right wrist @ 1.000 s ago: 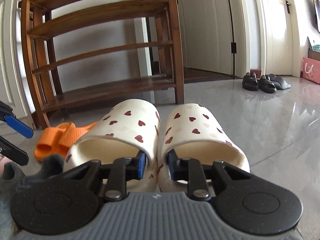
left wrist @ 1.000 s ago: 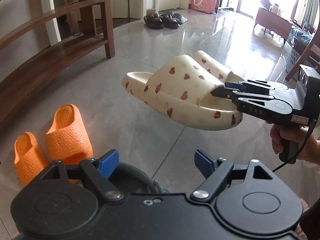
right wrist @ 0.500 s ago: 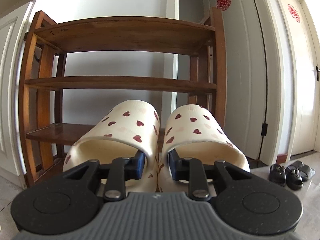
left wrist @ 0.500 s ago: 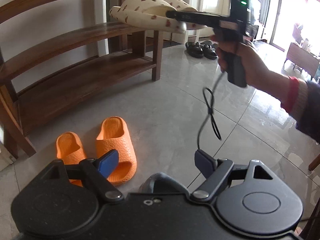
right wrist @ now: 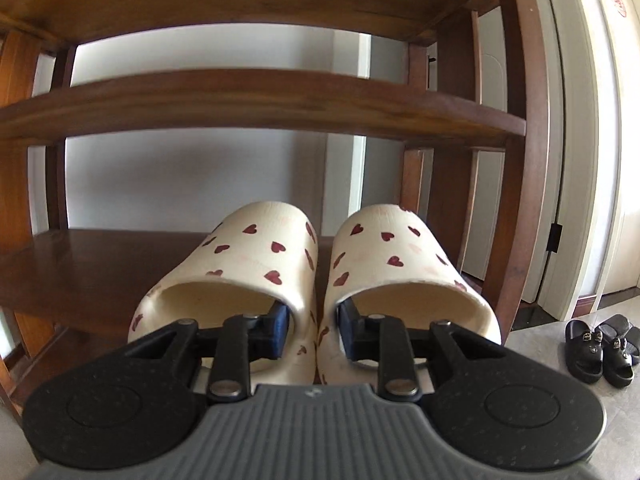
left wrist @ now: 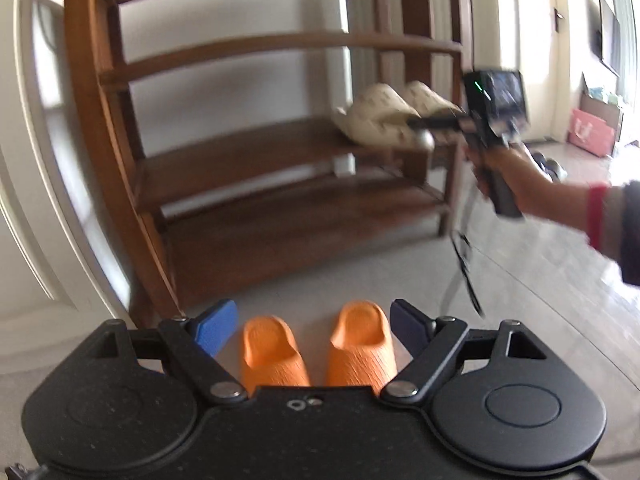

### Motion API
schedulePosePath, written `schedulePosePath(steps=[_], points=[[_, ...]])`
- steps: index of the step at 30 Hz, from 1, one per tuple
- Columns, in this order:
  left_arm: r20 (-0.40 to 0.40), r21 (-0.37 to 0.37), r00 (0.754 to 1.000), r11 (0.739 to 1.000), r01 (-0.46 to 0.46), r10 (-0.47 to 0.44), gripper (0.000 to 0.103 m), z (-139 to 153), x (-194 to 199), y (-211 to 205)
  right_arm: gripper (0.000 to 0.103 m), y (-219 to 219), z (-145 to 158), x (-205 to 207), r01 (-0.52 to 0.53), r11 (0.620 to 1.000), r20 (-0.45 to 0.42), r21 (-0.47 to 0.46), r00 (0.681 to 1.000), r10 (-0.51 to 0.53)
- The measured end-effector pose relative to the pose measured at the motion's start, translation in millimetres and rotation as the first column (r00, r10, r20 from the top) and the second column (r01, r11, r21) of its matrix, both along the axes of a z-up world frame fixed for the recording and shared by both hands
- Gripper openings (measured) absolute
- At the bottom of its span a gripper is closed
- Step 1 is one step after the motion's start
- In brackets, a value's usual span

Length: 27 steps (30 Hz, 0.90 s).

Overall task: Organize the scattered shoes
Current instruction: 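Lift the cream slides with the right tool and carry them onto the rack shelf, then lower the cream slides onto the middle shelf and open the right tool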

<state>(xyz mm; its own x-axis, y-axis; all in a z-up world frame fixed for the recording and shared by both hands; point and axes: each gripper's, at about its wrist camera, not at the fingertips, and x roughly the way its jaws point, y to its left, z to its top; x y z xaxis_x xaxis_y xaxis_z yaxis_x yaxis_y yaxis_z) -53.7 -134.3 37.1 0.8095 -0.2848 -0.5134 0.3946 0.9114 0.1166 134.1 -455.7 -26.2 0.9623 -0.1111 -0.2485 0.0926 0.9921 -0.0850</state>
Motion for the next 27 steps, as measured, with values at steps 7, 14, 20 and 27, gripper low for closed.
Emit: schedulePosePath(steps=[7,14,20,27], points=[[0.129,-0.061,0.991,0.998,-0.029,0.037,0.085,12,47,0,0.029,6,4,-4,0.048,0.999,-0.053,-0.026,0.997,-0.049],[0.142,-0.145,0.988,0.989,-0.039,0.06,0.087,27,78,31,0.029,36,32,2,0.144,0.989,-0.122,-0.032,0.982,-0.147],[0.107,-0.136,0.994,0.991,0.012,0.002,0.087,50,95,45,0.029,69,57,22,0.21,0.973,-0.194,-0.093,0.955,-0.224],[0.125,-0.093,0.986,0.991,-0.097,0.108,0.088,52,139,0,0.029,69,52,32,0.124,0.985,-0.229,-0.121,0.962,-0.149]])
